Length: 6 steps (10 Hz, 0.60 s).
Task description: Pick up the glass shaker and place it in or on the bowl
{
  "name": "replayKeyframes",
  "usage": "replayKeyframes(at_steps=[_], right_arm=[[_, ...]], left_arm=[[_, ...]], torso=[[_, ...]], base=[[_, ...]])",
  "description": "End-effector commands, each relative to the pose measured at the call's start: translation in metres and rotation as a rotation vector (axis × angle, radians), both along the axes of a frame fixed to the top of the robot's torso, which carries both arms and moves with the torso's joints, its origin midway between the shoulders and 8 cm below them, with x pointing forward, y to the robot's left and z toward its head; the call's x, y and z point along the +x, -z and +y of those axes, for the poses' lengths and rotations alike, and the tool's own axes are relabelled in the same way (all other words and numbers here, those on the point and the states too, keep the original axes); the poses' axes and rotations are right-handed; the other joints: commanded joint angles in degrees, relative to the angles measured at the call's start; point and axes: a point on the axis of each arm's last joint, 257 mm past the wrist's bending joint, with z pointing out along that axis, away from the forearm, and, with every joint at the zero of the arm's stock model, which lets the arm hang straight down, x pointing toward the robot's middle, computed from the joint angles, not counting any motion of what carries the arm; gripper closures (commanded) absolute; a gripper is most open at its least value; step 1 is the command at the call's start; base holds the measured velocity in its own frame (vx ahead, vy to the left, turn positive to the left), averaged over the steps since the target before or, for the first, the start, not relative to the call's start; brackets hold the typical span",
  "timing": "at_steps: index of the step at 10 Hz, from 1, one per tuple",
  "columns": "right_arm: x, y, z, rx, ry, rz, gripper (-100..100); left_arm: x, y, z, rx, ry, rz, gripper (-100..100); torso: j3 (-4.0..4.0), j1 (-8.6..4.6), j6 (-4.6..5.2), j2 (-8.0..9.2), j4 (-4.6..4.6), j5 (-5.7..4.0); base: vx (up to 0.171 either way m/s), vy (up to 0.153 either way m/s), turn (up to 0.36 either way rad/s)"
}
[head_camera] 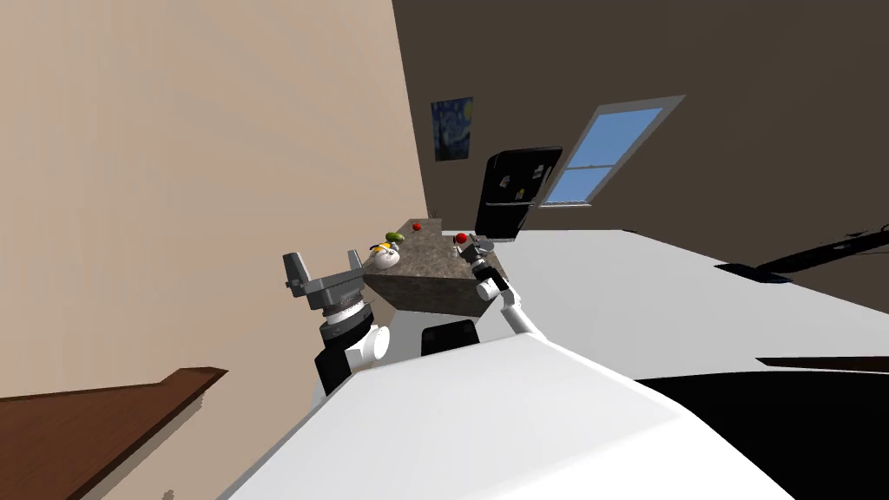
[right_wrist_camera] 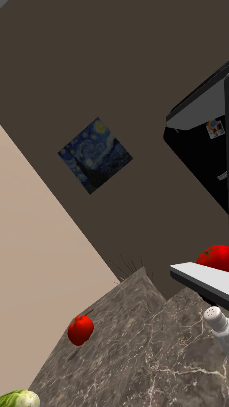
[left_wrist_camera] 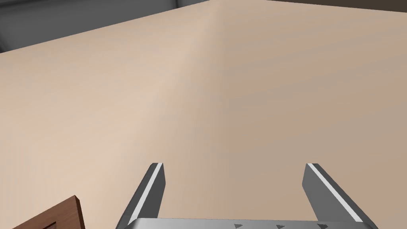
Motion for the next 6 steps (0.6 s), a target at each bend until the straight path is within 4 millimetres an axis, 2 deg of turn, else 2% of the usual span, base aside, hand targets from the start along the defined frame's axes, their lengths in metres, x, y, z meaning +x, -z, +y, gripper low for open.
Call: replayKeyframes(at_steps=[1,2,6], right_arm=[[0.014,0.016,0.003,0.062,-0.035,0.071,-100],[0.015,0.02,0.002,0.066,-0.034,0.08,-100],[0.042,0.056,0.003,0.195,-0.076,0.233,-100]], left_arm=[[0.0,0.0,0.0,0.0,0.0,0.0,0],[0.0,0.0,0.0,0.0,0.0,0.0,0],[0.0,0.0,0.0,0.0,0.0,0.0,0]], torso=[[0.0,0.0,0.0,0.0,0.0,0.0],[0.03,-0.02,-0.01,0.05,0.01,0.0],[-0.04,0.12,0.03,-0.07,-0.02,0.02]], base=[[-0.071,-0.121,0.189],[-0.046,-0.087,0.073],[-0.039,-0.085,0.129]])
